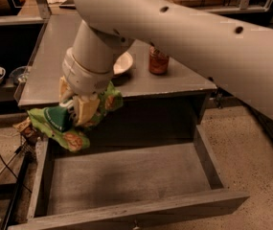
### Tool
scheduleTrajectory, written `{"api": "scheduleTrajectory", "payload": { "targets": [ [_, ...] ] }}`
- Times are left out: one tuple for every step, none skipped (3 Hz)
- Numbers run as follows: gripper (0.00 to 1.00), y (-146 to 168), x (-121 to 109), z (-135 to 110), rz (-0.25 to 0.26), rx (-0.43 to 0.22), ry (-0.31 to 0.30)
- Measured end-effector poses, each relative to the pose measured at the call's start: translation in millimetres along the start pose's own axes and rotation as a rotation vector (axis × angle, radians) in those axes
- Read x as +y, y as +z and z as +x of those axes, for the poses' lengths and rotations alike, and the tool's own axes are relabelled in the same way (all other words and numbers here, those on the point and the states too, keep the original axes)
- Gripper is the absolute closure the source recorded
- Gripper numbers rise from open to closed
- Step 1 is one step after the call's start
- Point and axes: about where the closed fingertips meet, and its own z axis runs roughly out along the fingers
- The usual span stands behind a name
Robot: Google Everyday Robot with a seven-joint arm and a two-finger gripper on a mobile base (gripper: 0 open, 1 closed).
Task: Pick green rice chip bag from top drawer and place on counter
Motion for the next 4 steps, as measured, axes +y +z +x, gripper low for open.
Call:
{"api": "scheduleTrajectory", "payload": {
  "targets": [
    [1.0, 6.7, -55.7, -8.4, 0.01, -0.036, -0.091],
    [1.0, 4.6, -52.9, -8.5, 0.012, -0.032, -0.088],
    [1.0, 3.7, -56.3, -8.8, 0.012, -0.032, -0.095],
    [1.0, -10.2, -90.4, -16.7, 0.024, -0.041, -0.16]
  ]
}}
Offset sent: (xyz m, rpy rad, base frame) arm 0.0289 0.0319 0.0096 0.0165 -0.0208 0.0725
